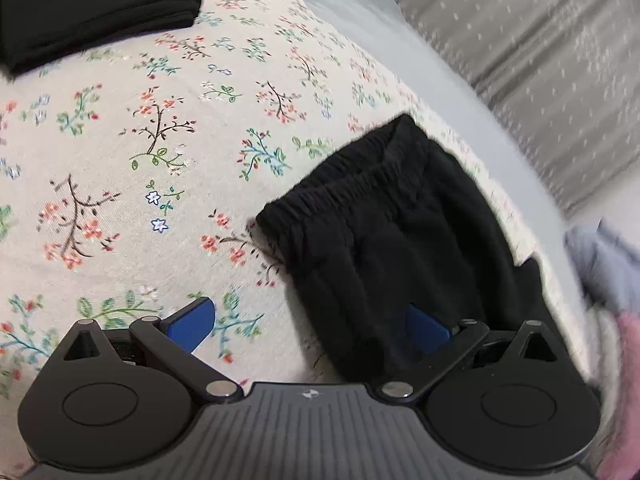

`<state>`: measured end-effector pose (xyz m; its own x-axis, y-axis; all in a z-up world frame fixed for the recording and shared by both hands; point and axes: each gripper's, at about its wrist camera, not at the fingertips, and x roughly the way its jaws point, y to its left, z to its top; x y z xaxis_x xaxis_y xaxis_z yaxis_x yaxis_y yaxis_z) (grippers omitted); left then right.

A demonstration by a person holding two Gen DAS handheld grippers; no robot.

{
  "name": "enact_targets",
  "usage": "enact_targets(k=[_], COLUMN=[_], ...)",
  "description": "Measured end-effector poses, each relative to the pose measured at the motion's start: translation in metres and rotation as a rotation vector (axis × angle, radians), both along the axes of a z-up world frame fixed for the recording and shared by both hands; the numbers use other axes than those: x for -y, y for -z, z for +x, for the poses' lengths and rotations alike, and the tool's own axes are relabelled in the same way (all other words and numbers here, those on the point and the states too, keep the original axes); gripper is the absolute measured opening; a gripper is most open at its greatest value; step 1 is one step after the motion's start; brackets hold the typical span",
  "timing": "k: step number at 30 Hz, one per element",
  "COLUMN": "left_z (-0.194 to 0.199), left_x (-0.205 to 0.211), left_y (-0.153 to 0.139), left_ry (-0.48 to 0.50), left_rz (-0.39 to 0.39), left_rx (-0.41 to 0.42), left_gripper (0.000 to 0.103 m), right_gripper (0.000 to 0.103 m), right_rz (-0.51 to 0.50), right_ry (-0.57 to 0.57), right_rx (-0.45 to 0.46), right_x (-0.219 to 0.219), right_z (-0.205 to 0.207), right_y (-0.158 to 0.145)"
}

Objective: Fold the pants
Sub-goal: 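Close the left tool on the waistband while the right tool grasps it too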

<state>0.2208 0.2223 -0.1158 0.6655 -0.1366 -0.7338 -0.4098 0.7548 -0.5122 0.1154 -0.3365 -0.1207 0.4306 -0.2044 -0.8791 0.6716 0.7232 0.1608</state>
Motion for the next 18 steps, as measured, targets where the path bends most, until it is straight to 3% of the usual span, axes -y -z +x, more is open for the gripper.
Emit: enact_targets(k=[5,7,8,9,10,12,18], left_z=[0.010,0.016,0.020,0.022,0.022,0.019,-0.013], left_x=[0.004,0.017,0.024,0.029,0.032,0.027,-0.002], left_y=[0.001,0.001,0.001,0.003,0.004,0.002,-0.035], left_ry=[-0.022,0.032,0.054,0.057,0.058,0.049,-0.021], left_rz=[-0.118,-0.050,-0.002,0.024,0.042,0.036,-0.007], left_rx=[0.070,0.077,0.066,0.056,0.042,0.055,0.164], left_gripper=[0.102,0.082,0.062,0.031,0.020,0.016,0.015], right_gripper=[0.092,0.082,0.067,0.041,0.027,0.010,0.006], right_rz=[0.029,0.012,-0.009,-0.037,-0.051,-0.001,0.047], right_ry=[0.038,0.048,0.046,0.044,0.044,0.059,0.035], right_rx=[0.096,0.108,0.106,0.102,0.097,0.137,0.256], right_x=[0.015,0.018,0.019,0.018,0.019,0.026,0.023], right_z=[0.010,0.012,0.014,0.015,0.014,0.008,-0.015], right_y=[0.004,0.008,0.009,0.008,0.009,0.008,-0.017])
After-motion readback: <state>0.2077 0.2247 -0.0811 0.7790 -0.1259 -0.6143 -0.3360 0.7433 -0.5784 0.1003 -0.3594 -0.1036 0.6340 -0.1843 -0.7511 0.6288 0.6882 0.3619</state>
